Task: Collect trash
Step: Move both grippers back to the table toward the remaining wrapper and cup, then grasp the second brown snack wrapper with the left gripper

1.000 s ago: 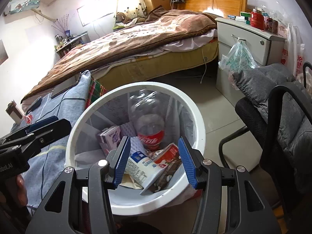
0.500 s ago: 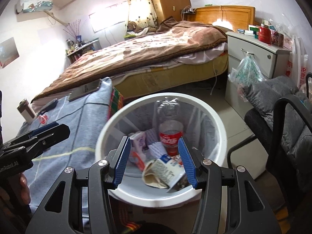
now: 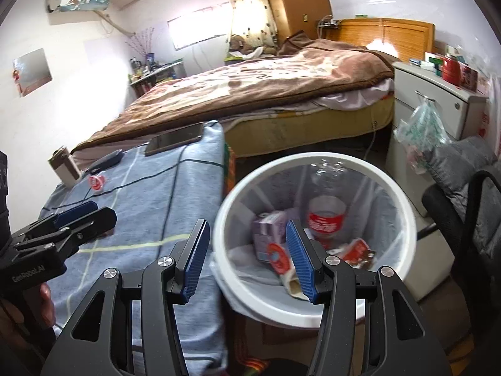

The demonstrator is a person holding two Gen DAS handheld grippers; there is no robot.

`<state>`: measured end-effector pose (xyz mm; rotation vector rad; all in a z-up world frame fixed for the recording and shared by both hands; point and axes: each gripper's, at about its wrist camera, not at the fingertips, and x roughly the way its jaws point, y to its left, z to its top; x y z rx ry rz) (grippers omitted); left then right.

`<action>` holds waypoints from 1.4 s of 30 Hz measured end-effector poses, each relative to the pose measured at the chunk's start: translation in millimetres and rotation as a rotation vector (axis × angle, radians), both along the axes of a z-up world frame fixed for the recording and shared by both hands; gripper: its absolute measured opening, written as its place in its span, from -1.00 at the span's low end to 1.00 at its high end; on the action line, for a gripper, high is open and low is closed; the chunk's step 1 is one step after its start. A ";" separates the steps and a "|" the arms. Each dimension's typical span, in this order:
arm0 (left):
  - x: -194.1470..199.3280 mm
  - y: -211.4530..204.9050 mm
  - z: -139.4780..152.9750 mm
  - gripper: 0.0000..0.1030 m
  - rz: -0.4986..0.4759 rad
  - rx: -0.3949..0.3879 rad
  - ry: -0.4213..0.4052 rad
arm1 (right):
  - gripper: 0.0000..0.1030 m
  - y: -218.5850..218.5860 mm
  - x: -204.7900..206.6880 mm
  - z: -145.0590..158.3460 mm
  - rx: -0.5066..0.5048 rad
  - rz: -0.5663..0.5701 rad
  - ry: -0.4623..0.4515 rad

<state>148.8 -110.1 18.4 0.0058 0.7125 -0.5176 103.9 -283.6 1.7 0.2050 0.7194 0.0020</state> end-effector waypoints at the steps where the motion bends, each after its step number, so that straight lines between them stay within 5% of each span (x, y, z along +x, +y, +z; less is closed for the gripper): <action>1: -0.4 6.5 0.0 0.36 0.004 -0.004 0.000 | 0.03 3.2 0.3 0.3 0.001 0.008 -0.001; 18: 18.3 113.2 -27.0 0.36 0.142 0.080 0.045 | 0.03 78.7 18.0 -3.1 -0.008 0.180 -0.003; 37: 58.0 108.9 -70.8 0.36 0.029 0.244 0.134 | 0.03 125.9 45.6 -11.2 -0.034 0.232 0.042; 42: 60.3 115.3 -68.9 -0.13 0.032 0.231 0.129 | 0.03 133.7 54.3 -12.6 -0.044 0.236 0.051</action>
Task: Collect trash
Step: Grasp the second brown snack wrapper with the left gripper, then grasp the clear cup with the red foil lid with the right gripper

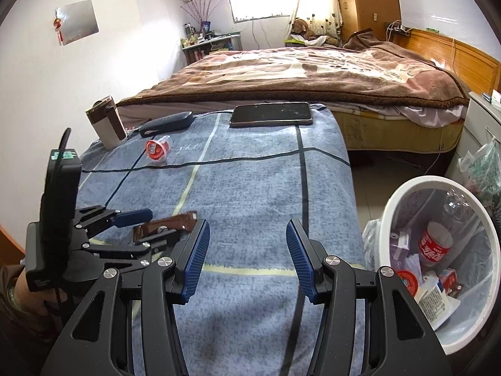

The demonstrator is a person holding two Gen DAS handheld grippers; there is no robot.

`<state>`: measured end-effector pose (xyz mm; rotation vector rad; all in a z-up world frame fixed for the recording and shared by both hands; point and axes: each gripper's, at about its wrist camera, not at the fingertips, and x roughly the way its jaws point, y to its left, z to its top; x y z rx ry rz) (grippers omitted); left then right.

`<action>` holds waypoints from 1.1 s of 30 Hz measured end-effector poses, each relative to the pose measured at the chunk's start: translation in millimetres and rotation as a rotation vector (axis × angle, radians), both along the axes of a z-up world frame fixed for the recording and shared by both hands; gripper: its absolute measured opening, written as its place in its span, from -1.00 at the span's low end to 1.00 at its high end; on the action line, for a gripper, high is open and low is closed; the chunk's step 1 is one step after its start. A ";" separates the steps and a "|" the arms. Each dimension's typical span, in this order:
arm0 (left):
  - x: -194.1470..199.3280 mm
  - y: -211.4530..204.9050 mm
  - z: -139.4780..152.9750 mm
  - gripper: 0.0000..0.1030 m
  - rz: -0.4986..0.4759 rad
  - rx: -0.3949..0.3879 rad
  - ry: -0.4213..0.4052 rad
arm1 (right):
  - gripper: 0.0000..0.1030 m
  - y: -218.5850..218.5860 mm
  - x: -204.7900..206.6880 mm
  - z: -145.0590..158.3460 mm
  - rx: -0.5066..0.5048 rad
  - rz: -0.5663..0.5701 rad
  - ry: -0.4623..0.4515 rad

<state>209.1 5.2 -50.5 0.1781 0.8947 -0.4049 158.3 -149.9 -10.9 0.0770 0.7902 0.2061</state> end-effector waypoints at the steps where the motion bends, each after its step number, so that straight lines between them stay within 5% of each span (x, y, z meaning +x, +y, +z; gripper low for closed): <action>1: 0.3 1.4 0.3 -0.27 0.001 -0.004 0.000 | 0.03 1.9 2.4 -0.2 0.000 0.002 0.002; 4: 0.7 7.8 1.2 -0.59 0.006 -0.014 0.002 | 0.03 9.4 8.9 0.2 -0.010 0.012 0.004; 33: 19.6 146.1 22.6 -0.62 0.352 -0.174 -0.072 | 0.03 125.6 105.9 -18.9 0.001 0.154 0.063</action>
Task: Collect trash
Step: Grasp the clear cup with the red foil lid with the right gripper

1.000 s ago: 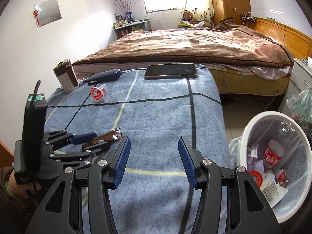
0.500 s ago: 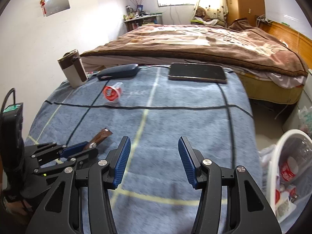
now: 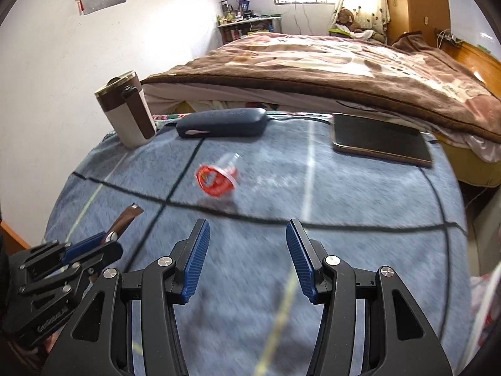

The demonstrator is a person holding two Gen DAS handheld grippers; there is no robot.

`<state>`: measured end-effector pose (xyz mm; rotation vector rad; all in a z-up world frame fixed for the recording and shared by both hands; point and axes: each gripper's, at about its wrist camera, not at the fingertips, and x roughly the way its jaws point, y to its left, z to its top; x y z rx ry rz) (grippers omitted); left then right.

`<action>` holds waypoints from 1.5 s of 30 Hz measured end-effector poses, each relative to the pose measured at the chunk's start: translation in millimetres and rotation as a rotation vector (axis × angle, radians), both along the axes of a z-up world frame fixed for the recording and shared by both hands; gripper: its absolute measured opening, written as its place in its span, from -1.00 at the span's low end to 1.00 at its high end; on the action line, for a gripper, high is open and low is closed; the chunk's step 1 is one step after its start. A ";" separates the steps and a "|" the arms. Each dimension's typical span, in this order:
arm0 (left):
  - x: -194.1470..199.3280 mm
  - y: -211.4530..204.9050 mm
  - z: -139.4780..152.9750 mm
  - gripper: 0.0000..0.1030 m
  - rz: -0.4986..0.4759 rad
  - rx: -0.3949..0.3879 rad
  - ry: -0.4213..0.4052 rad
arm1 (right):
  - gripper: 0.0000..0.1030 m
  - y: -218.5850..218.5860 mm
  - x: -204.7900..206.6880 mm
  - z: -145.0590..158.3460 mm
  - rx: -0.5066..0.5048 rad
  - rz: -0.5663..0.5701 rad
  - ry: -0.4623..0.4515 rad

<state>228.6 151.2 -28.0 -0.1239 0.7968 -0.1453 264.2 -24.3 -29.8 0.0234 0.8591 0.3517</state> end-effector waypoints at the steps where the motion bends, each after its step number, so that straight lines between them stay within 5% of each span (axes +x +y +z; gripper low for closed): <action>1: 2.4 3.2 0.1 -0.62 0.006 -0.005 -0.001 | 0.03 3.8 5.1 -1.3 0.014 0.002 0.002; 12: 22.8 28.9 -4.9 -0.62 0.074 -0.082 -0.006 | 0.13 38.3 37.3 -10.0 -0.025 0.003 -0.030; 22: 23.4 32.2 -5.6 -0.62 0.077 -0.087 -0.013 | 0.13 39.1 52.4 -23.9 -0.036 -0.039 0.038; 26: 22.9 29.6 -5.6 -0.62 0.075 -0.084 -0.010 | -0.12 36.0 48.9 -21.3 -0.032 -0.050 0.032; 45: -5.9 5.7 21.4 -0.62 0.056 -0.039 -0.041 | -0.13 15.2 4.1 7.2 0.013 -0.058 -0.027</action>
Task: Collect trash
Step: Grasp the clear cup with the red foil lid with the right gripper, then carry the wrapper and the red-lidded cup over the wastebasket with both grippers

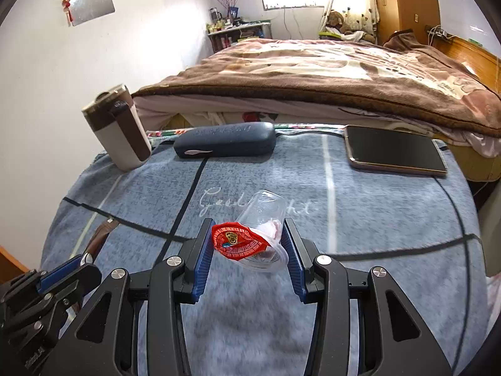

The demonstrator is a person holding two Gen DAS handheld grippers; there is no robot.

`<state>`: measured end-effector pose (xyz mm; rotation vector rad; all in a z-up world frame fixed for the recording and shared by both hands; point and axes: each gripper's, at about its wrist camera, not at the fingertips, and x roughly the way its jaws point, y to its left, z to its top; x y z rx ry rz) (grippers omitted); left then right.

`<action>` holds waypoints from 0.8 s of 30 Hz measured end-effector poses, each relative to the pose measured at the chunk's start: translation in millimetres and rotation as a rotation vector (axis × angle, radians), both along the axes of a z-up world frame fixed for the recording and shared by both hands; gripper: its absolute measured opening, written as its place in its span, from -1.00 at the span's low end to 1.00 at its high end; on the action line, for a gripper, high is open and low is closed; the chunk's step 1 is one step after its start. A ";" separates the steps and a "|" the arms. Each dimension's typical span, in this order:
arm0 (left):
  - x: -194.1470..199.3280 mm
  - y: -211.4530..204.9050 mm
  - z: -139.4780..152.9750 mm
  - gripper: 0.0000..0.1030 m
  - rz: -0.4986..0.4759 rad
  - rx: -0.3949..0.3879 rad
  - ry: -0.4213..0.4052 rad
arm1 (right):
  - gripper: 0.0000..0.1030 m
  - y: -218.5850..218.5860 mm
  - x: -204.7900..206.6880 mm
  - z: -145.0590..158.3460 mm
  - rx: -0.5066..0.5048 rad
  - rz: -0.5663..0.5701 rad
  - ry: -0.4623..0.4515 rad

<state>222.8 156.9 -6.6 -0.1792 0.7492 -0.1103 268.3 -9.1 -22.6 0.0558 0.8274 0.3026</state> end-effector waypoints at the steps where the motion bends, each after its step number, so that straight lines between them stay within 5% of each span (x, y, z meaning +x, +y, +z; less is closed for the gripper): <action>1: -2.6 -2.7 2.5 -0.62 -0.001 0.002 -0.003 | -0.13 -2.0 -3.9 2.1 0.002 0.002 0.000; 24: -55.2 -100.9 42.5 -0.61 -0.138 0.034 -0.073 | -0.13 -93.7 -85.9 45.0 0.046 -0.083 -0.092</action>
